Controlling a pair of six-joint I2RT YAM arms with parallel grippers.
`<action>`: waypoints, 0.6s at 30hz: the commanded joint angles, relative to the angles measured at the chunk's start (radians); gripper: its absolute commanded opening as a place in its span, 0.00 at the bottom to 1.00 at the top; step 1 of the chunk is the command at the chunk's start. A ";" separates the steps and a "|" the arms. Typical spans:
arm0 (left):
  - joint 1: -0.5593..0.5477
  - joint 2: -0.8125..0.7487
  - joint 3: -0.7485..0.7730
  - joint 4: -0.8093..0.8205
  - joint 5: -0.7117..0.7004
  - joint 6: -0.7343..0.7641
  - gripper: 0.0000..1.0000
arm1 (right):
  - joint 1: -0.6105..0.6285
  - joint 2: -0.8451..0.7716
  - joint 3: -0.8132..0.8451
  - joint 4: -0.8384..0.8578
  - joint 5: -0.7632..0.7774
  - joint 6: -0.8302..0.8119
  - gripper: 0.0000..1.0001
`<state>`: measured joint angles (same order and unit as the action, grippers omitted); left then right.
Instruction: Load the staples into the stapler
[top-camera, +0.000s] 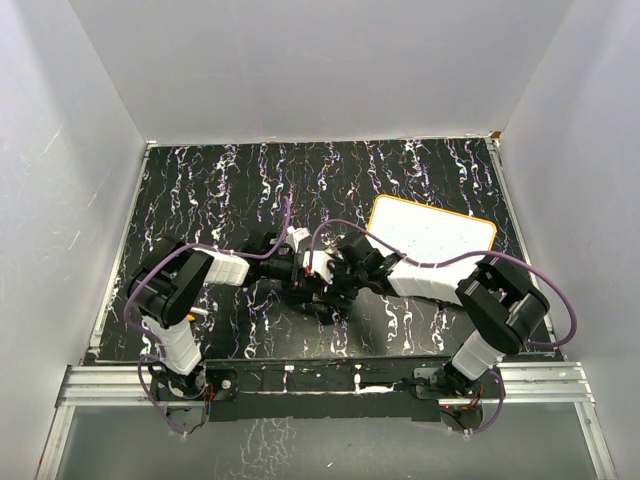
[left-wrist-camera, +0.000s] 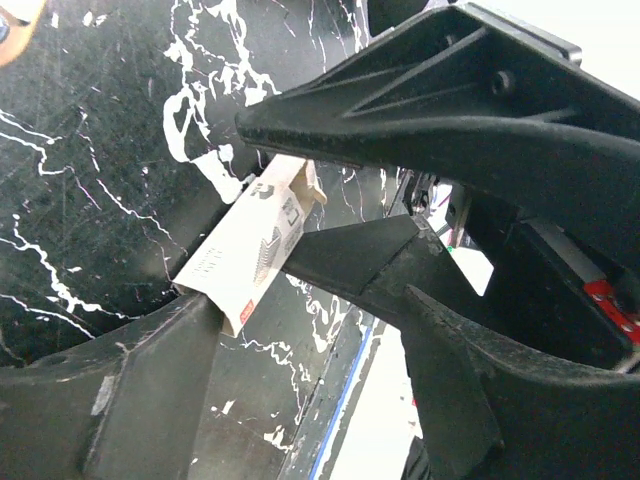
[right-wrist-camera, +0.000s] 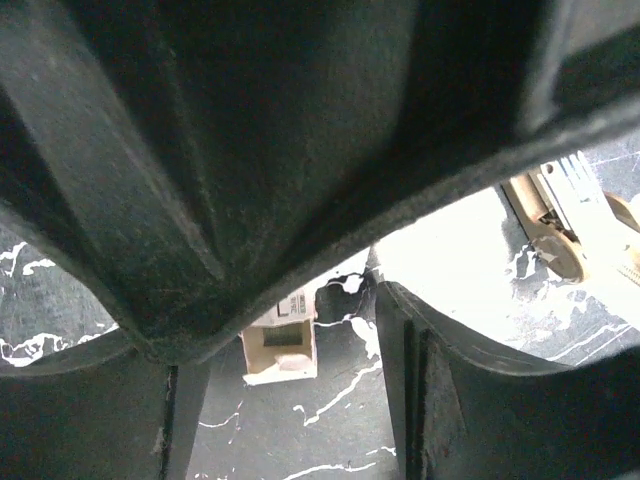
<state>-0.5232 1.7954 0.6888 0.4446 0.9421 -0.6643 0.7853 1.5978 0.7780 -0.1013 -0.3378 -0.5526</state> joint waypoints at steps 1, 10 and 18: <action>0.002 -0.077 0.004 -0.097 -0.053 0.098 0.72 | -0.006 -0.047 0.017 -0.070 0.014 -0.048 0.67; 0.019 -0.092 -0.017 -0.093 -0.060 0.124 0.81 | -0.021 -0.073 0.009 -0.088 -0.042 -0.071 0.69; 0.025 -0.057 -0.007 -0.086 -0.039 0.113 0.83 | -0.020 0.000 0.057 -0.080 -0.076 -0.021 0.61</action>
<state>-0.5098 1.7378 0.6872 0.3805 0.9104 -0.5755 0.7689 1.5681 0.7807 -0.2047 -0.3916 -0.5961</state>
